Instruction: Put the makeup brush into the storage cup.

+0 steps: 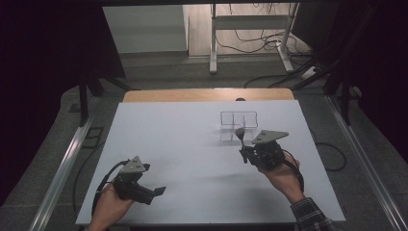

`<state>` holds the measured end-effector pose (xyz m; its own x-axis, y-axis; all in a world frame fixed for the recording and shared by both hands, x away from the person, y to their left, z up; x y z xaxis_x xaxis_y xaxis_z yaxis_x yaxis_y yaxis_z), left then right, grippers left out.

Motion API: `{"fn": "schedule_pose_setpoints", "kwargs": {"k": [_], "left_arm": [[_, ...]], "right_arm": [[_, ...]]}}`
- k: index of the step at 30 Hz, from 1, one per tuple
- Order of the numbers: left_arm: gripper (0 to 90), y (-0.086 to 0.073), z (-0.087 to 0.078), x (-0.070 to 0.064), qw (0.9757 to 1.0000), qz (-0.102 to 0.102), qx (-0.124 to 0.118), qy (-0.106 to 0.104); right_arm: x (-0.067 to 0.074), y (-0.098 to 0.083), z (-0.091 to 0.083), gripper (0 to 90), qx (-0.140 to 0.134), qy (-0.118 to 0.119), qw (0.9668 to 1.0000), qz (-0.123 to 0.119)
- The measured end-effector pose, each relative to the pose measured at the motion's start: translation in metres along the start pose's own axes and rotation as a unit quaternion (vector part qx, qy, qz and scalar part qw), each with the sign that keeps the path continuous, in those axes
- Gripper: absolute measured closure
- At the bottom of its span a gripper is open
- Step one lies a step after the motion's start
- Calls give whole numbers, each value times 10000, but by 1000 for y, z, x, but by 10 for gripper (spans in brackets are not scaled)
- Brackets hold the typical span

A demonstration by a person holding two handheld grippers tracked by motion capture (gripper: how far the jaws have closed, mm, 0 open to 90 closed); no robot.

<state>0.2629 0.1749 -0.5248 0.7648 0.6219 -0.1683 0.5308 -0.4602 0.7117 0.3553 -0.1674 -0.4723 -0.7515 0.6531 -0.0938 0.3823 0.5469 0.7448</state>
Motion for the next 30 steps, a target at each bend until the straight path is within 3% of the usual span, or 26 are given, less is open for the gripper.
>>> {"fn": "schedule_pose_setpoints", "kwargs": {"k": [9, 30], "left_arm": [[2, -5, -2, 4, 10000, 26, -24, 79], [0, -5, -2, 6, 9999, -43, -19, 115]], "right_arm": [[-12, 1, 3, 781, 17, 0, 9997, 224], [-37, 15, 1, 780, -76, -142, 9990, 406]]}}
Point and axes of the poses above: each handheld gripper's, and its own axes: z roughly forward along the jaws, y roughly out of its top, x roughly to its left, the point moved 6 cm from there along z, roughly forward along the jaws, and after that the axes turned 3 degrees about -y, right-handed, at the moved point
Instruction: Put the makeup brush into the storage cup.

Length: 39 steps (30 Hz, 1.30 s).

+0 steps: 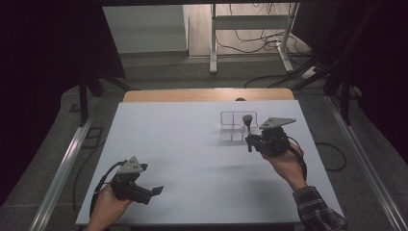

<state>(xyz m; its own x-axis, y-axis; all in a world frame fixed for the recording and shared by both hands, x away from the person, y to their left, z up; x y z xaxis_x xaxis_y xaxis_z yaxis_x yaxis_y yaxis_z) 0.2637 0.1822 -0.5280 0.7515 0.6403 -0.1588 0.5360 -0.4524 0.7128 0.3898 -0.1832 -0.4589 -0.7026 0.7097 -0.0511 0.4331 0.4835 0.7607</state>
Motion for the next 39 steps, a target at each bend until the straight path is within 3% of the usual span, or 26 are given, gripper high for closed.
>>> {"fn": "schedule_pose_setpoints", "kwargs": {"k": [9, 26, 39], "left_arm": [[0, -2, -3, 2, 9999, 60, -30, 105], [6, -17, -14, 9, 9997, -75, -55, 235], [3, -27, -22, 13, 9991, -59, -14, 414]], "right_arm": [[-8, 8, -3, 780, -102, -8, 9999, 130], [-26, 24, -2, 781, -248, -94, 9991, 323], [-40, 37, -2, 782, -433, -168, 9977, 488]]}}
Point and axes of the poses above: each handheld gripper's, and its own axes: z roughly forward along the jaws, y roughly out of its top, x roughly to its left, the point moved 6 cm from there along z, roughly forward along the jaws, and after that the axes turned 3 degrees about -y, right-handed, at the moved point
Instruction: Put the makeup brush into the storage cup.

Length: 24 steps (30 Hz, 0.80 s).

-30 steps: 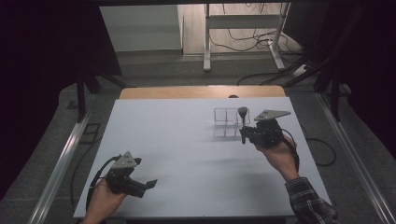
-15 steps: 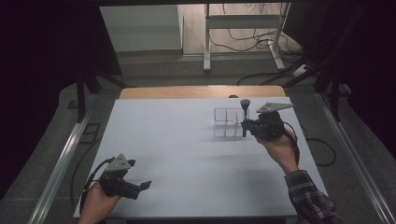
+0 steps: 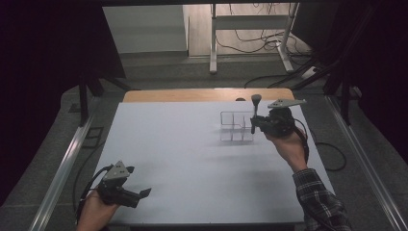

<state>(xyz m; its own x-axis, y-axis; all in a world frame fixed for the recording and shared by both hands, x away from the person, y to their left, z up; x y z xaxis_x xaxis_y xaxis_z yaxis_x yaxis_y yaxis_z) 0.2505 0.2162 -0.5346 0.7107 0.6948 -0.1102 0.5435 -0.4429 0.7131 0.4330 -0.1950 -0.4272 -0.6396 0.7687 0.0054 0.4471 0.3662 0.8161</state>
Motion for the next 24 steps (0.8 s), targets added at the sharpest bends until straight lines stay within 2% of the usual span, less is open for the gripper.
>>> {"fn": "schedule_pose_setpoints", "kwargs": {"k": [9, 24], "left_arm": [[2, -8, -8, 6, 9999, -118, -49, 104], [2, -21, -20, 16, 9990, -346, -138, 255]], "right_arm": [[-12, 8, 3, 782, -99, -94, 9998, 115], [-24, 15, 12, 783, -237, -222, 9993, 191]]}}
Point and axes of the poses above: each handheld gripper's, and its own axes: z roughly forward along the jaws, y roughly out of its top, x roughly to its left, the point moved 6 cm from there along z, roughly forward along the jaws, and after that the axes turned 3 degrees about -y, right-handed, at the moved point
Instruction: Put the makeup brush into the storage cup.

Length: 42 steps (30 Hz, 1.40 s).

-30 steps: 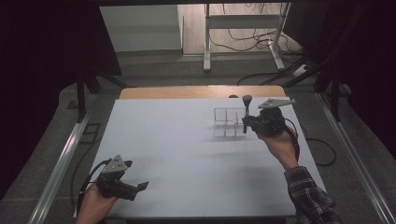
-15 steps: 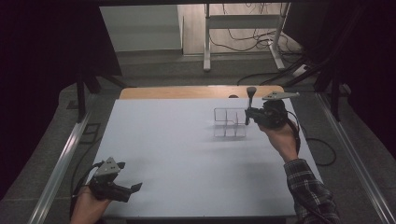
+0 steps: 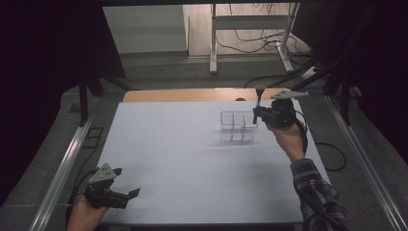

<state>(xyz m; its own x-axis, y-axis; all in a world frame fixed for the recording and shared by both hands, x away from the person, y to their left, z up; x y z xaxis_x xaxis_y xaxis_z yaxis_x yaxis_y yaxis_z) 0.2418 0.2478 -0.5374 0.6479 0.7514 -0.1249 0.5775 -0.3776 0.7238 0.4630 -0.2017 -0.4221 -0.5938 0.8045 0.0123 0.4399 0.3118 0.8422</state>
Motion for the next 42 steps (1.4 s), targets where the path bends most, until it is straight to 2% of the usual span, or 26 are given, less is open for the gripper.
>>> {"fn": "schedule_pose_setpoints", "kwargs": {"k": [14, 29, 42], "left_arm": [[2, -8, -6, 4, 9999, -125, -23, 34], [2, -8, -5, 4, 9999, -101, -6, 39], [2, -8, -5, 3, 10000, -52, 34, 40]], "right_arm": [[-6, 4, 11, 782, -78, -57, 10000, 23], [-4, -14, 24, 782, -64, -10, 10000, 58], [-3, -25, 33, 782, 76, -36, 10000, 34]]}}
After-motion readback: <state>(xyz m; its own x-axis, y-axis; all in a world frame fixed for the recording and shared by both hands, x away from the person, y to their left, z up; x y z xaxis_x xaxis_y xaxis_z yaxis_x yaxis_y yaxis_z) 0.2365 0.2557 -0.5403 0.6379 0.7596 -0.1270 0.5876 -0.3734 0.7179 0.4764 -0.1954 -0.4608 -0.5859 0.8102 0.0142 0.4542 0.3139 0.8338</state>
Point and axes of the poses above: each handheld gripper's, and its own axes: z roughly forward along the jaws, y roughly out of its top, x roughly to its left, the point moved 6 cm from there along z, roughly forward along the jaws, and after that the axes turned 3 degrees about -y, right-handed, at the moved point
